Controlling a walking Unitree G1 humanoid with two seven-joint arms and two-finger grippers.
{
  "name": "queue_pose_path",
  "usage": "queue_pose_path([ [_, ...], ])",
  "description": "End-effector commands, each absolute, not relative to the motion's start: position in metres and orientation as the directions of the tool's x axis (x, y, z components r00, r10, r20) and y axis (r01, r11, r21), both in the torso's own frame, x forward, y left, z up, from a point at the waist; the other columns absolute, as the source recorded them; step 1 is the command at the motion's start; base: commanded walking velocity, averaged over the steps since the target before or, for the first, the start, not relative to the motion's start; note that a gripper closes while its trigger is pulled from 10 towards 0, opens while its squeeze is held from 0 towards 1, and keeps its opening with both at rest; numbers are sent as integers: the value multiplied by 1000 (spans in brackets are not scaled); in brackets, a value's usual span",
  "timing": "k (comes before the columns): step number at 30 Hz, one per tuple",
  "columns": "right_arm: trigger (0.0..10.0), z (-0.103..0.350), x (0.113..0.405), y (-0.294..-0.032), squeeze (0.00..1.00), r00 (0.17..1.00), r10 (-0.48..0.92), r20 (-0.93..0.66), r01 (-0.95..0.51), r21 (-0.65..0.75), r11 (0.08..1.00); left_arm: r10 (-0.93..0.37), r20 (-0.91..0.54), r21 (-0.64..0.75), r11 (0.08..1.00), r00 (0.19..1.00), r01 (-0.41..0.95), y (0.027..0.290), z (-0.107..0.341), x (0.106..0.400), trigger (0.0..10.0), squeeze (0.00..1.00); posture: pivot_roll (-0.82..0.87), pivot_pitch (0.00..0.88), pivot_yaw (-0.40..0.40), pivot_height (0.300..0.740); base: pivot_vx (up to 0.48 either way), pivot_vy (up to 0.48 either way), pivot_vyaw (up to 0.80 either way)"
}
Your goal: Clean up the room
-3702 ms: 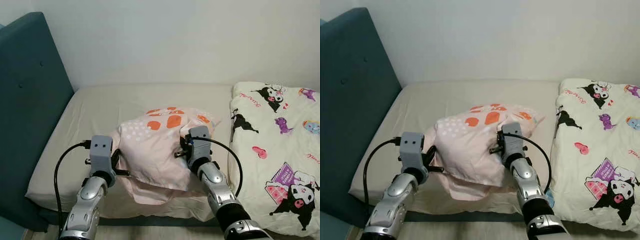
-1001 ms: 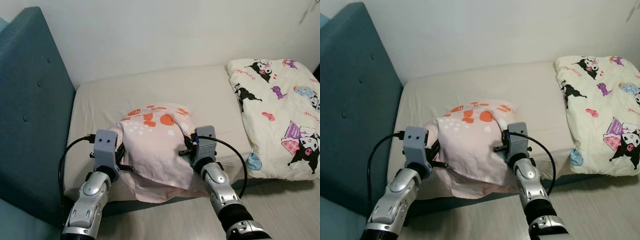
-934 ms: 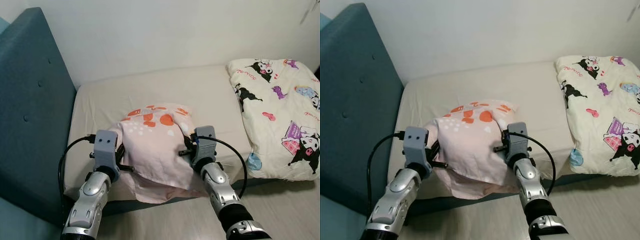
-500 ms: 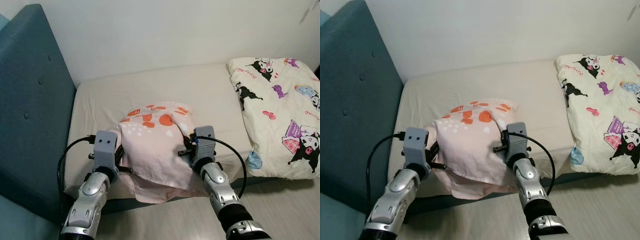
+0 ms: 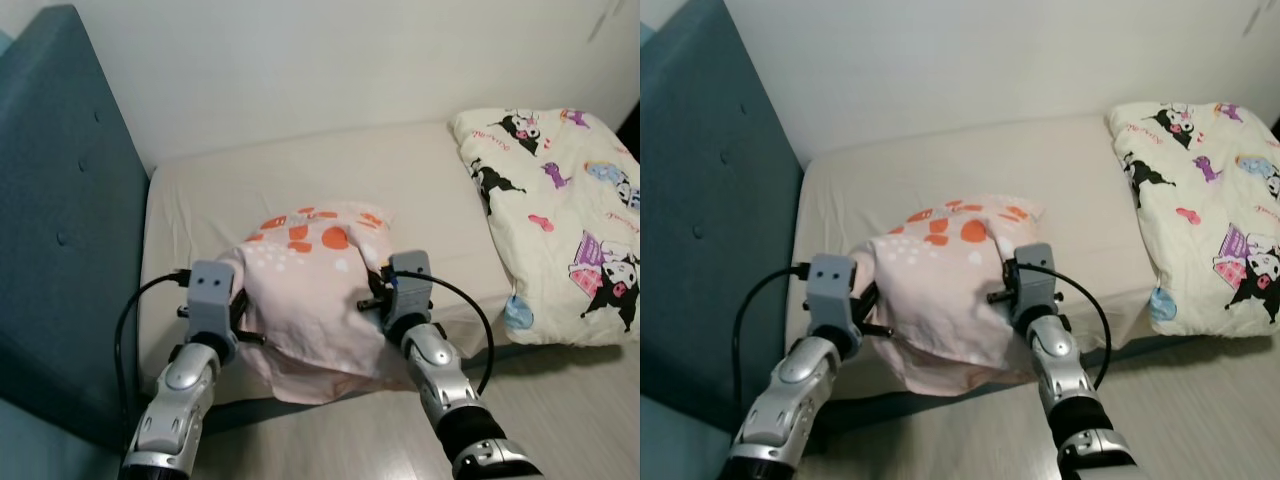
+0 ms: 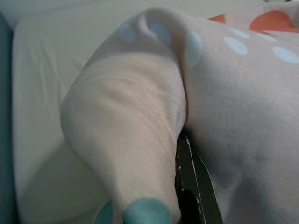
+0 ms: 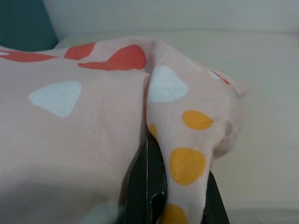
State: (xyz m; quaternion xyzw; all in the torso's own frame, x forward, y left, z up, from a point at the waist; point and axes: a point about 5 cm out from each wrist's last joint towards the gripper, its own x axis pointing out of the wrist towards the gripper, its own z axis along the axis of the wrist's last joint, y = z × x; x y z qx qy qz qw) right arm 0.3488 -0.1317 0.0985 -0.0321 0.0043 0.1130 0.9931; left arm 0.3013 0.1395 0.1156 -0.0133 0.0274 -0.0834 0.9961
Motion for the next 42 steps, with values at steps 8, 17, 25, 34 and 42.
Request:
queue_pose_path([
  [8, 10000, 102, 349, -123, 0, 965, 263, 2, -262, -88, 961, -177, -33, -39, 984, 984, 176, 135, 117, 301, 10000, 0, 60, 135, -8, 740, 0, 0, 0],
  [17, 10000, 103, 350, -122, 0, 962, 272, 1, -270, -100, 958, -154, -67, -75, 986, 986, 149, 135, 115, 301, 10000, 0, 62, 129, -9, 740, 0, 0, 708],
  [25, 10000, 103, 349, -121, 0, 961, 277, 5, -275, -104, 956, -159, -67, -74, 985, 985, 154, 134, 115, 301, 10000, 0, 62, 121, -9, 740, 0, 0, 800],
  [34, 10000, 103, 349, -121, 0, 962, 272, 9, -270, -103, 957, -191, -64, -34, 981, 979, 189, 128, 116, 300, 10000, 0, 61, 116, -2, 740, 0, 0, 800],
  [42, 10000, 102, 348, -125, 0, 970, 243, 14, -242, -46, 969, -246, -60, -31, 969, 968, 244, 123, 118, 301, 10000, 0, 64, 119, 3, 740, 0, 0, 309],
])
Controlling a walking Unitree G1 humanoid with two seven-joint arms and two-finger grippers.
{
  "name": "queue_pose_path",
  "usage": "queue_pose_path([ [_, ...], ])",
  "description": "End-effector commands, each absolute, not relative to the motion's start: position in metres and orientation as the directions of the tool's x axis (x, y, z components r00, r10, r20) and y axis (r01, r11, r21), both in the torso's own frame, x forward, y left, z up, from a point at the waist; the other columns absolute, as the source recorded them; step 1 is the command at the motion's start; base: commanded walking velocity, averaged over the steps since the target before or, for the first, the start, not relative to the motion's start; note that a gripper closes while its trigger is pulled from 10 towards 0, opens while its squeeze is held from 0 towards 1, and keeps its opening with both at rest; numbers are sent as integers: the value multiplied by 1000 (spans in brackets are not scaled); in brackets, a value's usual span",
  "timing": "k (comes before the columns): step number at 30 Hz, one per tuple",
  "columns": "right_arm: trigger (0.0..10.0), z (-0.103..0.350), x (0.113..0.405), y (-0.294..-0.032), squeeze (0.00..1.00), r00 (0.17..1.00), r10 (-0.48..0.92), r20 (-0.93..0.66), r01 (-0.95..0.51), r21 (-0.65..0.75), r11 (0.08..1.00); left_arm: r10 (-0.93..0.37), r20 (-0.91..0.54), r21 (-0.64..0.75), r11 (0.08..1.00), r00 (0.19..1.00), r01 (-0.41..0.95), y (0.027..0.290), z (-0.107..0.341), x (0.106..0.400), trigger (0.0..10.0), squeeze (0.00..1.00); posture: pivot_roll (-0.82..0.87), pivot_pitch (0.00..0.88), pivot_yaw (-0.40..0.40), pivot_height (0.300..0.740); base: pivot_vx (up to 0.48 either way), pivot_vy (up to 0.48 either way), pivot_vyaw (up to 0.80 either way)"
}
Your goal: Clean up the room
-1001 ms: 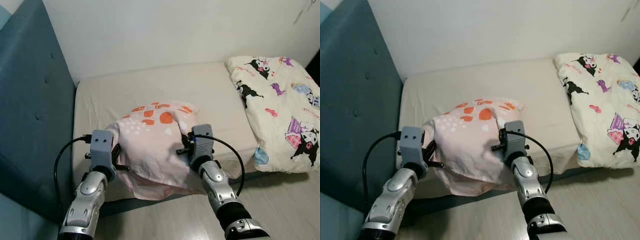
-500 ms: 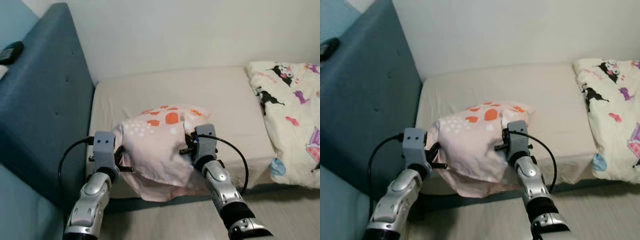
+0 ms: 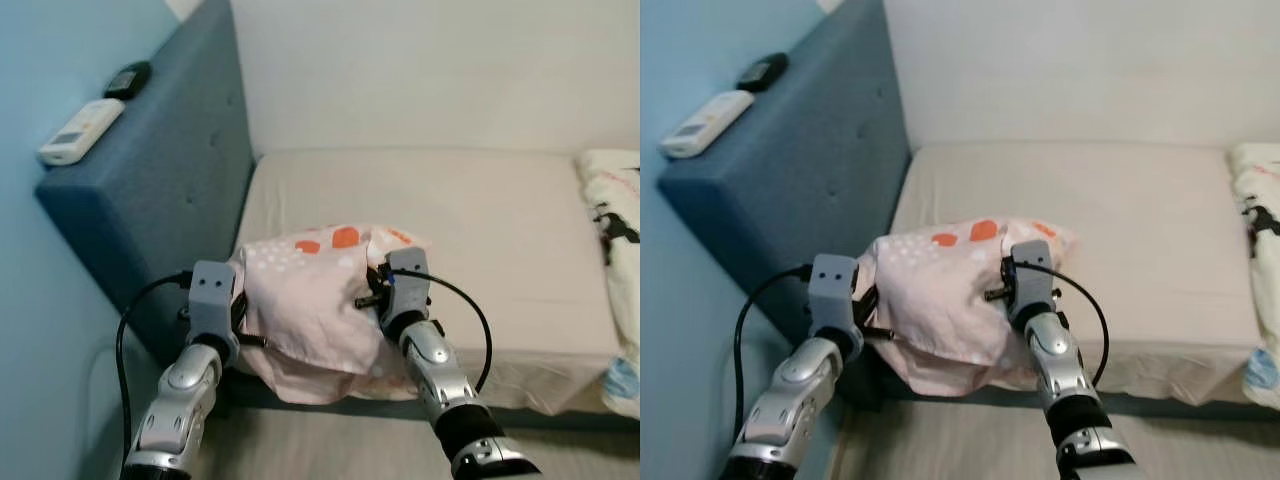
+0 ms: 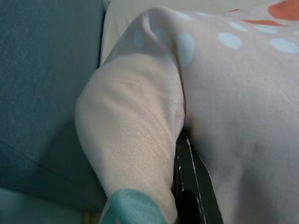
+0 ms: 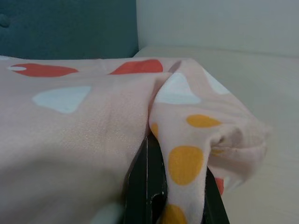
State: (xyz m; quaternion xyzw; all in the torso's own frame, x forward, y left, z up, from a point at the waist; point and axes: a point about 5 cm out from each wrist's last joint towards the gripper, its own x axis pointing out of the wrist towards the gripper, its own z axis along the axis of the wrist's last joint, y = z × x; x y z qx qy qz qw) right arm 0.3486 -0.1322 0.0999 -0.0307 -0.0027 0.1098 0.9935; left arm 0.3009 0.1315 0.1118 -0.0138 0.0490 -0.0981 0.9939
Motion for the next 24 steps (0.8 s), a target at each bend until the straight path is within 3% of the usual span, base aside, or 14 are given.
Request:
queue_pose_path([
  [1, 10000, 101, 348, -126, 0, 971, 240, 12, -239, -46, 970, -255, -60, -30, 967, 965, 254, 122, 119, 301, 10000, 0, 61, 122, 6, 740, 0, 0, 0],
  [13, 10000, 104, 348, -135, 0, 977, 211, 29, -209, -61, 976, -305, -33, -37, 952, 952, 304, 116, 122, 302, 10000, 0, 55, 130, 5, 740, 0, 0, 0],
  [24, 10000, 116, 355, -142, 0, 979, 194, 62, -189, -76, 979, -306, -14, -51, 951, 952, 305, 117, 124, 301, 10000, 0, 55, 133, 0, 740, 357, 0, 0],
])
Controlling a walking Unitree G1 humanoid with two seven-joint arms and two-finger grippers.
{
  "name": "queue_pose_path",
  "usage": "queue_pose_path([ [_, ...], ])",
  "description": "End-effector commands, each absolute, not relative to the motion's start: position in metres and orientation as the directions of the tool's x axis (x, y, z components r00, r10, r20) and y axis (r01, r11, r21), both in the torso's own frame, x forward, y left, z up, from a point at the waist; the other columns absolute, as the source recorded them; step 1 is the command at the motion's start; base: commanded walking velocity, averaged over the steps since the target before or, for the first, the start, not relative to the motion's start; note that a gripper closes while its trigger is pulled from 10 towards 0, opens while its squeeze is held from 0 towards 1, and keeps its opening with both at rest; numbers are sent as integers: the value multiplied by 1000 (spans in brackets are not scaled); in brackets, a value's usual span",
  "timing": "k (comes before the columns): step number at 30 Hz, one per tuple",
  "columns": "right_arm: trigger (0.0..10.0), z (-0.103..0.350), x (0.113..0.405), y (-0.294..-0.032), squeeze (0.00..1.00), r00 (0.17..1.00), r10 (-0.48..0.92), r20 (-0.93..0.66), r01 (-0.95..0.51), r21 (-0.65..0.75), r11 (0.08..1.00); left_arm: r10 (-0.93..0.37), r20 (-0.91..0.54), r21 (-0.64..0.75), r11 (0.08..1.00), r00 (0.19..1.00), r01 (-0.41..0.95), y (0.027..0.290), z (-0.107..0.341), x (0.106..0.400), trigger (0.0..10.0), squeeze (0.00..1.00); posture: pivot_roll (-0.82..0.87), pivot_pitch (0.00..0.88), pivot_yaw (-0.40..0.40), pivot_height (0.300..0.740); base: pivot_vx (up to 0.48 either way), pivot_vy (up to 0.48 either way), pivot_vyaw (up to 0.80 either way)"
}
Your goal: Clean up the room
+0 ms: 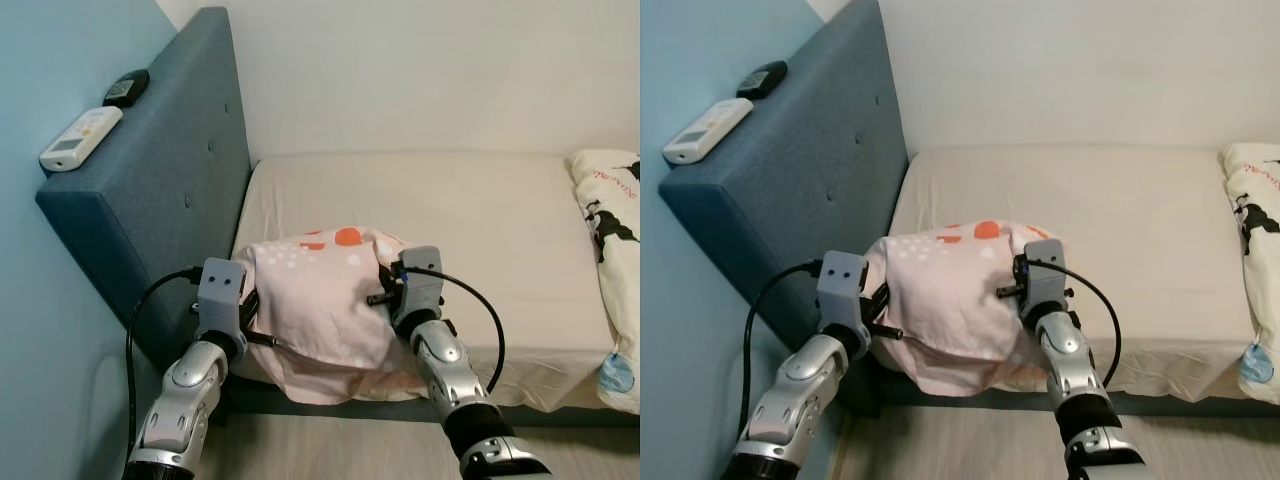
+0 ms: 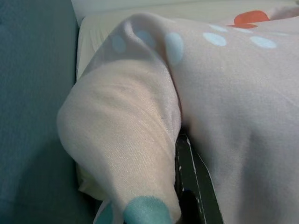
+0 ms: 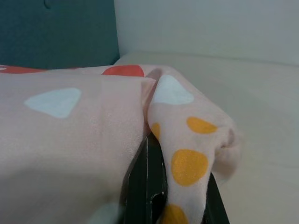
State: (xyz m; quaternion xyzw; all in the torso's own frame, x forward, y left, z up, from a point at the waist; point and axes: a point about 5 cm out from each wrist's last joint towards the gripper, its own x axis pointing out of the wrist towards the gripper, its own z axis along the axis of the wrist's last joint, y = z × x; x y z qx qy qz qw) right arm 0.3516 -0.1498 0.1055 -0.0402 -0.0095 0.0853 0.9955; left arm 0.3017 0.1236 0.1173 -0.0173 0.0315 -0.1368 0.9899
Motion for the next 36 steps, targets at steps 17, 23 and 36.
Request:
queue_pose_path([
  [17, 10000, 168, 372, -137, 0, 946, 242, 218, -213, -149, 966, -212, 9, -98, 972, 977, 212, 131, 126, 303, 10000, 0, 52, 136, -11, 740, 416, 0, 0],
  [23, 10000, 183, 376, -135, 0, 932, 260, 254, -221, -170, 960, -207, 14, -103, 973, 978, 207, 132, 127, 303, 10000, 0, 52, 133, -13, 740, 400, 0, 0],
  [36, 10000, 190, 380, -137, 0, 920, 292, 261, -239, -214, 947, -198, 25, -101, 975, 980, 200, 136, 129, 302, 10000, 0, 63, 126, -16, 740, 371, 0, 0],
])
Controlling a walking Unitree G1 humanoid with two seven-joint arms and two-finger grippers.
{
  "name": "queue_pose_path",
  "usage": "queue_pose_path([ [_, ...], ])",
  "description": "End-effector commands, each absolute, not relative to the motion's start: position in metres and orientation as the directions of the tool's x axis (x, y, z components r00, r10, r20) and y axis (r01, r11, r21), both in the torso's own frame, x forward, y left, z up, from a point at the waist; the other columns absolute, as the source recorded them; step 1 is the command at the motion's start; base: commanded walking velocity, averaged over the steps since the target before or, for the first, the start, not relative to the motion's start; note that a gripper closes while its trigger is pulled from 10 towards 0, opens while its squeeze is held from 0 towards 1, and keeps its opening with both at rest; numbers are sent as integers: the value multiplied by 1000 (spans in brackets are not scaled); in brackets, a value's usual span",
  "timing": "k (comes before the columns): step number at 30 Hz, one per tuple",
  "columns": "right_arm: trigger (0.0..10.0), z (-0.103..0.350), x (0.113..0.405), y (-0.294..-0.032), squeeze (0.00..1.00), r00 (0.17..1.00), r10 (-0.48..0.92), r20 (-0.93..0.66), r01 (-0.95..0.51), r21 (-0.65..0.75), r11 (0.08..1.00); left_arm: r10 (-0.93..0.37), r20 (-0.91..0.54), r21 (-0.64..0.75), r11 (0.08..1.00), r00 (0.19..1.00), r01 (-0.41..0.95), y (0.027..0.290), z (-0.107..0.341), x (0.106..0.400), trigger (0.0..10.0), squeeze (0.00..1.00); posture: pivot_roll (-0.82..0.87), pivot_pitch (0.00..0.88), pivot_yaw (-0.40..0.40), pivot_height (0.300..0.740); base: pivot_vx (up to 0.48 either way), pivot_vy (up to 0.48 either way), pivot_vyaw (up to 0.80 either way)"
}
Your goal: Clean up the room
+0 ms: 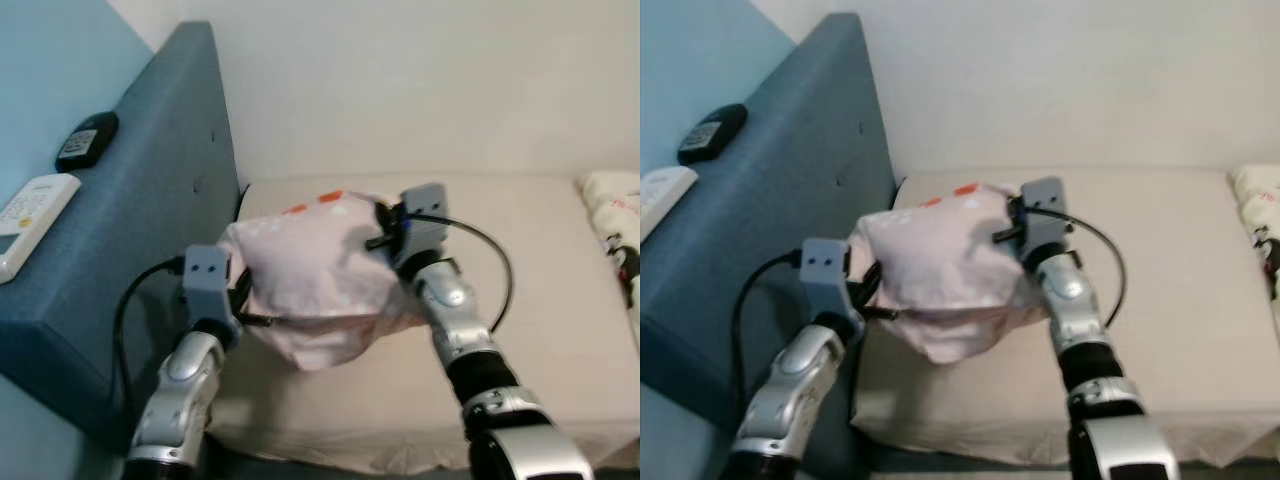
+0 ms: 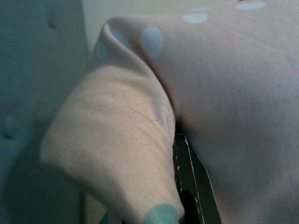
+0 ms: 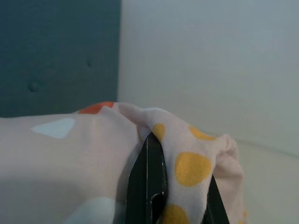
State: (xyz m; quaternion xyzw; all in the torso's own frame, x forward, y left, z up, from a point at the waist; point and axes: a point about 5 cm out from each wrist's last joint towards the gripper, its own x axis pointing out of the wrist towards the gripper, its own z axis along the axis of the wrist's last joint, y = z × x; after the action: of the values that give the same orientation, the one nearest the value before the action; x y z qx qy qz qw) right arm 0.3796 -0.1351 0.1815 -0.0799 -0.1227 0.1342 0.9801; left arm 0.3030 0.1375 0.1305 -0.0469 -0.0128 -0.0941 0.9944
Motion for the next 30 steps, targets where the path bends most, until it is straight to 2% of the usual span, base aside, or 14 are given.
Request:
queue_pose_path([
  [1, 10000, 191, 380, -137, 0, 918, 296, 263, -241, -221, 945, -198, 25, -101, 975, 980, 200, 136, 129, 302, 10000, 0, 62, 124, -17, 740, 270, 0, 0],
  [15, 10000, 189, 380, -139, 0, 923, 284, 261, -229, -222, 948, -211, 17, -76, 974, 977, 212, 136, 127, 300, 10000, 0, 62, 115, -15, 740, 39, 0, 0],
  [22, 10000, 185, 379, -141, 0, 929, 271, 254, -219, -216, 952, -220, 1, -80, 972, 976, 219, 133, 125, 300, 10000, 0, 61, 118, -13, 740, 0, -454, 0],
  [30, 10000, 181, 380, -147, 0, 942, 241, 234, -189, -222, 956, -228, -2, -56, 972, 974, 227, 132, 125, 300, 10000, 0, 60, 127, -11, 740, 0, 0, 0],
])
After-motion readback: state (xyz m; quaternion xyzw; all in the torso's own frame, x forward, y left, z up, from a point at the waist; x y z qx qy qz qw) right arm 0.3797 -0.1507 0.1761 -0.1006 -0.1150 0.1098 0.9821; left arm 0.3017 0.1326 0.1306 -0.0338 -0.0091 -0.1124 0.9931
